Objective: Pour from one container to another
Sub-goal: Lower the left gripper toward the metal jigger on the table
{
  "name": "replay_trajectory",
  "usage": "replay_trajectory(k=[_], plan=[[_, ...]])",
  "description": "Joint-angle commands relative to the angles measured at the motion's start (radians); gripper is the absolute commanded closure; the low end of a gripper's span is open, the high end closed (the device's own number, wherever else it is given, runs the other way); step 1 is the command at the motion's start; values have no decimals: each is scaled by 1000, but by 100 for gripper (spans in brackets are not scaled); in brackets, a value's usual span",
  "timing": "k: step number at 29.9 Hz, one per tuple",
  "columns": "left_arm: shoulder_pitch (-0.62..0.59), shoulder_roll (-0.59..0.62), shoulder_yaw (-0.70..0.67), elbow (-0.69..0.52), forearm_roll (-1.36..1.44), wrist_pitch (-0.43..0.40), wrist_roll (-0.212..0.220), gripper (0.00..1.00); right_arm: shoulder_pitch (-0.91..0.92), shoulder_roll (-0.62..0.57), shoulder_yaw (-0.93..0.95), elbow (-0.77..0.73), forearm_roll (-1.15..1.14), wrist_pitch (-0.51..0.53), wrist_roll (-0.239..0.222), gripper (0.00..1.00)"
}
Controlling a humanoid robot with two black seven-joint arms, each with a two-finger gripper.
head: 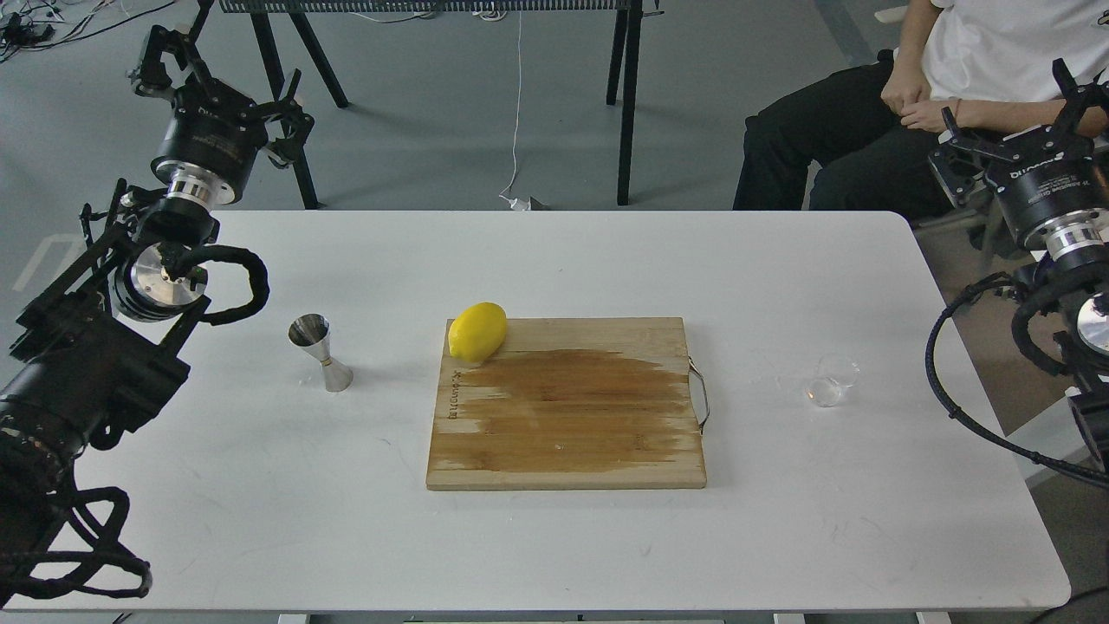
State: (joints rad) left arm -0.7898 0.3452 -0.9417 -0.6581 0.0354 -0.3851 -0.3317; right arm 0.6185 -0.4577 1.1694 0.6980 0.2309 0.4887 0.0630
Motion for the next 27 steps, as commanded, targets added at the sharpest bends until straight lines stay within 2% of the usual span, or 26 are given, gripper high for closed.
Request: replay_trajectory(k=[1,7,9,12,17,22,24,27], plan=[[6,11,0,0,0,3,-9,0,-8,2,15,5,1,0,6,0],[6,12,-14,-3,-2,0,-3,0,-13,2,7,14,2,0,6,0],[9,23,-9,-37,-2,-4,-3,0,-28,2,10,15,2,0,6,0],[76,109,1,-176,4,2,-7,0,-42,2,10,18,2,0,6,0],[248,282,0,-490,81,23,-12,0,-86,2,38,56,5,0,11,0],[369,428,-9,-656,302,61,-16,0,-134,-2,65,147,5,0,9,0],[415,462,-15,-675,377,63,-41,0,-141,-6,67,169,4,0,9,0],[464,512,-17,-675,460,72,-104,0,-148,-7,67,176,4,0,9,0]])
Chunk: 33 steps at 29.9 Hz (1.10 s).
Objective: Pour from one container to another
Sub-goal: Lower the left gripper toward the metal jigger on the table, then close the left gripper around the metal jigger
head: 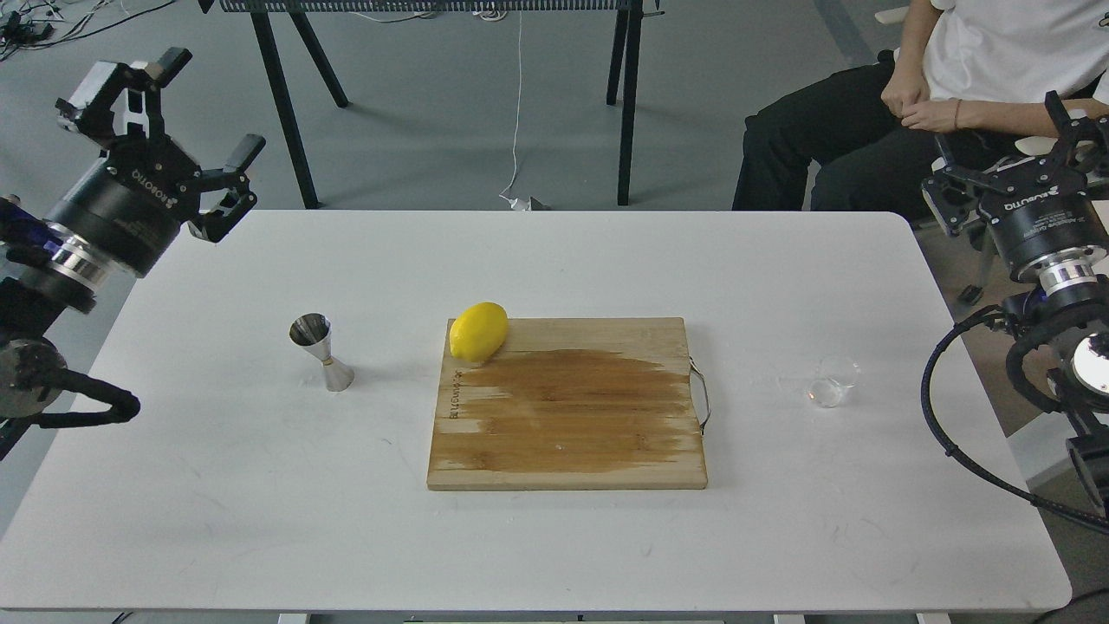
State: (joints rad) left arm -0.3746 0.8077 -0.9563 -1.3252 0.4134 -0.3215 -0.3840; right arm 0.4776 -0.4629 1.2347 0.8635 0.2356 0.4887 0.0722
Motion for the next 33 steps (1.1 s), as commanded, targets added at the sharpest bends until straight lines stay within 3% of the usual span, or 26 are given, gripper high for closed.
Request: replay_trajectory(k=[1,9,14,18,25,33], plan=[[69,63,-2,-9,103,19,-65,1,-8,-2,2,11,-1,0,0,0],[195,136,17,-43,272,50,-79,4,-22,-7,2,9,-1,0,0,0],[258,143,22,-97,490,198,-78,6,-24,-7,0,5,-2,0,0,0],[286,130,48,-95,752,269,-81,6,-24,-7,0,0,-2,0,0,0],[298,45,131,70,1125,525,-84,6,-24,-7,-3,-3,-4,0,0,0],[293,-54,154,159,1352,604,-75,6,-28,-7,-6,5,-4,0,0,0]])
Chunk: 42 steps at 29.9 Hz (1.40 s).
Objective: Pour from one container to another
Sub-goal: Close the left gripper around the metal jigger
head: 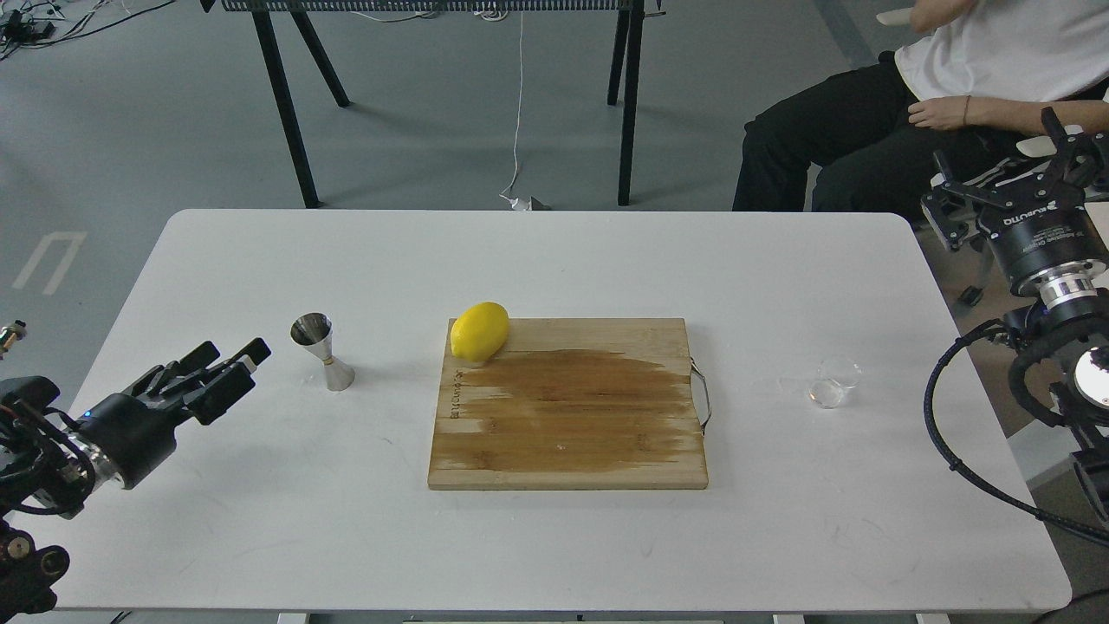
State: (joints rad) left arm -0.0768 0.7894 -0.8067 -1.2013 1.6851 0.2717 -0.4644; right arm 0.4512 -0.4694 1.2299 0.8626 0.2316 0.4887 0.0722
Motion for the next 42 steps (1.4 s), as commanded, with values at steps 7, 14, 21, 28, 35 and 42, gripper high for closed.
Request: replay_trajectory(k=[7,14,21,28,35,42], plan=[[-80,-203,4,281,312,84,20,6,-3,0,-4,10,0,0,0,0],[-161,-305,21,448,398,188,20,6,-11,11,-7,9,0,0,0,0],[-236,-371,116,565,398,217,21,8,-39,9,3,12,2,0,0,0],[-273,-418,121,647,397,217,21,15,-39,6,5,13,2,0,1,0],[-317,-460,121,684,392,217,24,20,-40,8,11,13,3,0,5,0],[-344,-498,121,727,392,217,38,44,-40,9,23,13,3,0,5,0]])
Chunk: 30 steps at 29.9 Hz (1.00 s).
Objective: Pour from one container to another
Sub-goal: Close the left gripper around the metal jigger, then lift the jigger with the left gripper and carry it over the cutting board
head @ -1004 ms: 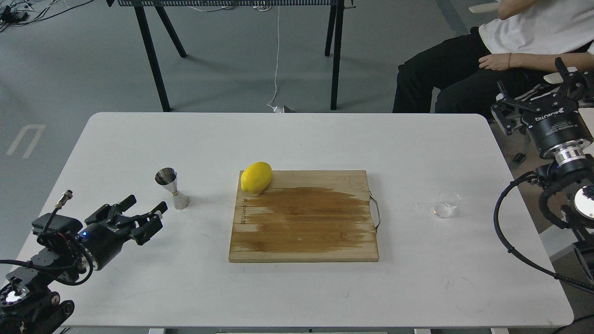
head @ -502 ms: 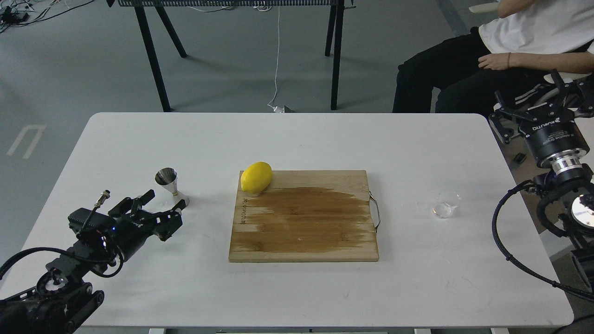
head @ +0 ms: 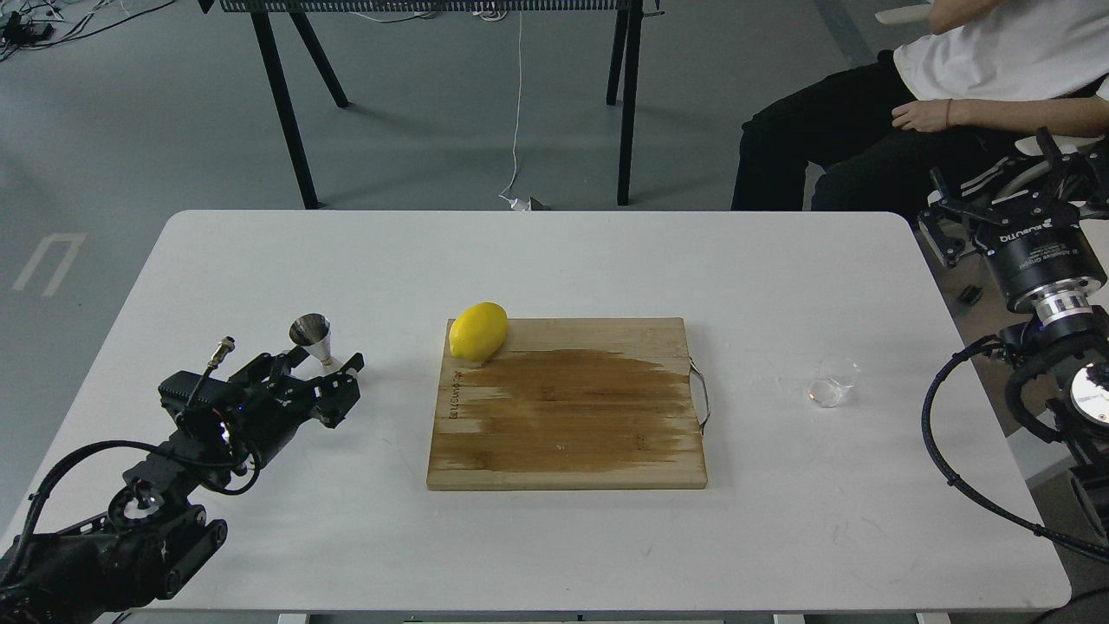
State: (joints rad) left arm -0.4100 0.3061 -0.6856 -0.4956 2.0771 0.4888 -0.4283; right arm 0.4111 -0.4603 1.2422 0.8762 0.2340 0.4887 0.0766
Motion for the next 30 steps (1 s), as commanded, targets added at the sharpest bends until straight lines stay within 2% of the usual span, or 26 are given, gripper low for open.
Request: replay_trajectory(k=[1,8,15,19,22,30], plan=[[-13,-18,0,28,0,0,2,50,0,0,19,0,-1,0,0,0],[-18,-13,1,37,0,0,2,69,-5,0,30,-2,-1,0,0,0],[-20,-9,11,37,0,0,3,79,-6,2,31,-8,-1,0,0,0],[-23,-13,29,37,-3,0,28,87,-6,-3,40,-10,-1,0,0,0],[-30,-9,26,37,-3,0,42,90,-6,-9,42,-9,-1,0,0,0],[-145,-1,31,12,5,0,39,89,-8,-12,49,-6,-1,0,0,0]])
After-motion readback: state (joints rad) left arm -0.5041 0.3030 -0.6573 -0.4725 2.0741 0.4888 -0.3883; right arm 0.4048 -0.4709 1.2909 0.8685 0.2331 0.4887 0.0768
